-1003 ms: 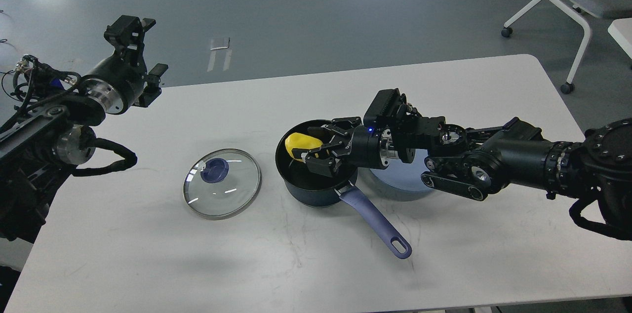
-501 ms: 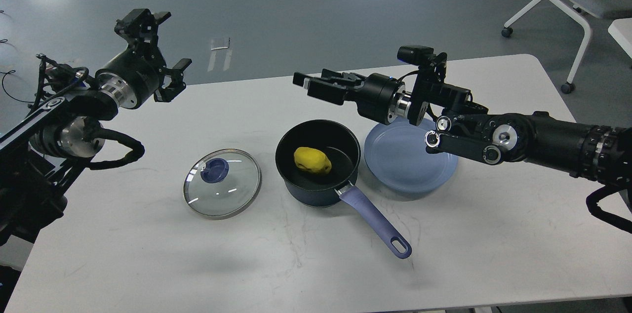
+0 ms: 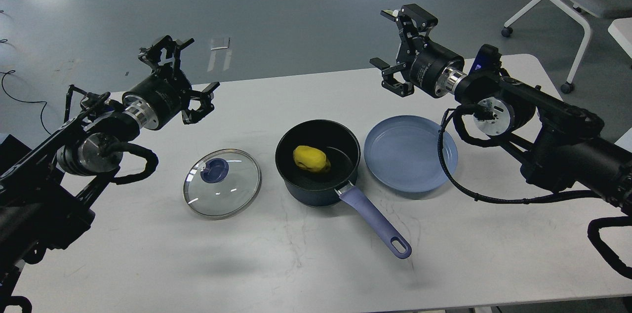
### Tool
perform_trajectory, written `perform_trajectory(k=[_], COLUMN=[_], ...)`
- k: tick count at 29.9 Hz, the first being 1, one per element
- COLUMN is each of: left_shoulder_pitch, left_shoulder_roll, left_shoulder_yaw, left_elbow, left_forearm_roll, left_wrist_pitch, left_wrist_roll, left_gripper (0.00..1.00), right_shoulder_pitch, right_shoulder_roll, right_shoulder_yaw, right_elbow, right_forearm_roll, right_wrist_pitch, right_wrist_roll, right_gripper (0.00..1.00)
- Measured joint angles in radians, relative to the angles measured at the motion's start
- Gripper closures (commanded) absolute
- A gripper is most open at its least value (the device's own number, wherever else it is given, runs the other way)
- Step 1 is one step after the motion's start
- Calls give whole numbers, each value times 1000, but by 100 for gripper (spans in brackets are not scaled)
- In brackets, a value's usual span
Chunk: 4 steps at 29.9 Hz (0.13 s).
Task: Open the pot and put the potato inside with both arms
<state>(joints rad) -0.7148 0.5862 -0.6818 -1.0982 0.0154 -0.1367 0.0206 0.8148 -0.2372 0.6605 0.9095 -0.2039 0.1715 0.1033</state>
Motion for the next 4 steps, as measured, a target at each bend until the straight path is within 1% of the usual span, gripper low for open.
perform_trajectory(k=[4], left_shoulder_pitch=[32], left_shoulder_roll=[-18], left_shoulder_yaw=[-20], left_elbow=[0], left_forearm_roll=[0], left_wrist_pitch=[-12], left_wrist_roll=[0], left_gripper=[2], right_shoulder_pitch=[-6], right_shoulder_roll=[40], right_shoulder_yaw=[11], right_elbow=[-24], right_forearm_roll=[5], right_wrist_pitch=[-5], right_wrist_roll=[6], right_gripper=[0])
